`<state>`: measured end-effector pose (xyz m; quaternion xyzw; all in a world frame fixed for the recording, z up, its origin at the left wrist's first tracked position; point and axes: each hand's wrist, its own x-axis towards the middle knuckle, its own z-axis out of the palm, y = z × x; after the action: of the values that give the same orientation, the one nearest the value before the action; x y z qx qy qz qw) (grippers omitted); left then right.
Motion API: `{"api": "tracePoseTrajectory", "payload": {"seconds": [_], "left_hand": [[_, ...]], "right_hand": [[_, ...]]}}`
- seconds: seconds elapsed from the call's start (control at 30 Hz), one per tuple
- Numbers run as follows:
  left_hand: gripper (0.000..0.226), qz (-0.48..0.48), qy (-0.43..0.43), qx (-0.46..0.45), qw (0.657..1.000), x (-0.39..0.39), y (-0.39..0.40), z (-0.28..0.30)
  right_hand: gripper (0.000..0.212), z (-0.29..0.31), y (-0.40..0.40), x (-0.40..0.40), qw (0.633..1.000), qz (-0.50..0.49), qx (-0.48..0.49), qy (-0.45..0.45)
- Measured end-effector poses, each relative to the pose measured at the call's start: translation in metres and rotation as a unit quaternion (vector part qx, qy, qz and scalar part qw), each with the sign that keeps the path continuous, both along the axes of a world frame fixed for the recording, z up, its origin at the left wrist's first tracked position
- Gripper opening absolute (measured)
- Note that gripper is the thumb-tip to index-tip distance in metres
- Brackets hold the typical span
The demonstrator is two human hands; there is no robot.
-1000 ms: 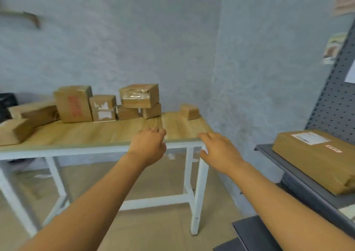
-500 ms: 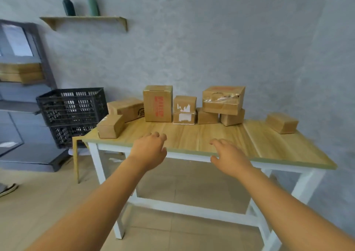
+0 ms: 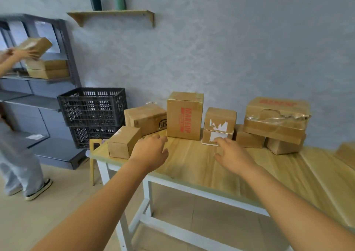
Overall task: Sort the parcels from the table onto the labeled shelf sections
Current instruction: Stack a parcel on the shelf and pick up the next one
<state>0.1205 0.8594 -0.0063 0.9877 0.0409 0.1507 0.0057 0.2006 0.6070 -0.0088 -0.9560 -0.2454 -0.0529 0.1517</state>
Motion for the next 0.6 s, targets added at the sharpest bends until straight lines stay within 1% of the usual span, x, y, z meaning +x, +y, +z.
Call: {"api": "tracePoseTrajectory", "payload": {"seconds": [0.17, 0.27, 0.33, 0.43, 0.53, 0.6], "left_hand": [[0.038, 0.012, 0.003, -0.031, 0.999, 0.049, 0.045, 0.000], [0.029, 0.027, -0.010, -0.040, 0.999, 0.089, 0.074, 0.007], [0.031, 0.020, -0.011, -0.095, 0.995, 0.119, 0.090, 0.014], [0.030, -0.003, -0.014, -0.202, 0.979, 0.164, 0.111, 0.020], [0.029, -0.035, -0.021, -0.308, 0.951, 0.203, 0.130, 0.024], [0.034, -0.039, -0.023, -0.353, 0.934, 0.228, 0.140, 0.030]], "right_hand": [[0.050, 0.007, 0.047, 0.057, 0.999, -0.006, 0.030, 0.014], [0.047, 0.010, 0.079, 0.091, 0.996, -0.025, 0.087, 0.024], [0.043, 0.012, 0.098, 0.113, 0.989, -0.049, 0.139, 0.024], [0.037, 0.018, 0.120, 0.145, 0.971, -0.108, 0.213, 0.002], [0.033, 0.028, 0.132, 0.170, 0.955, -0.158, 0.250, -0.025], [0.035, 0.035, 0.135, 0.185, 0.946, -0.187, 0.263, -0.032]]}}
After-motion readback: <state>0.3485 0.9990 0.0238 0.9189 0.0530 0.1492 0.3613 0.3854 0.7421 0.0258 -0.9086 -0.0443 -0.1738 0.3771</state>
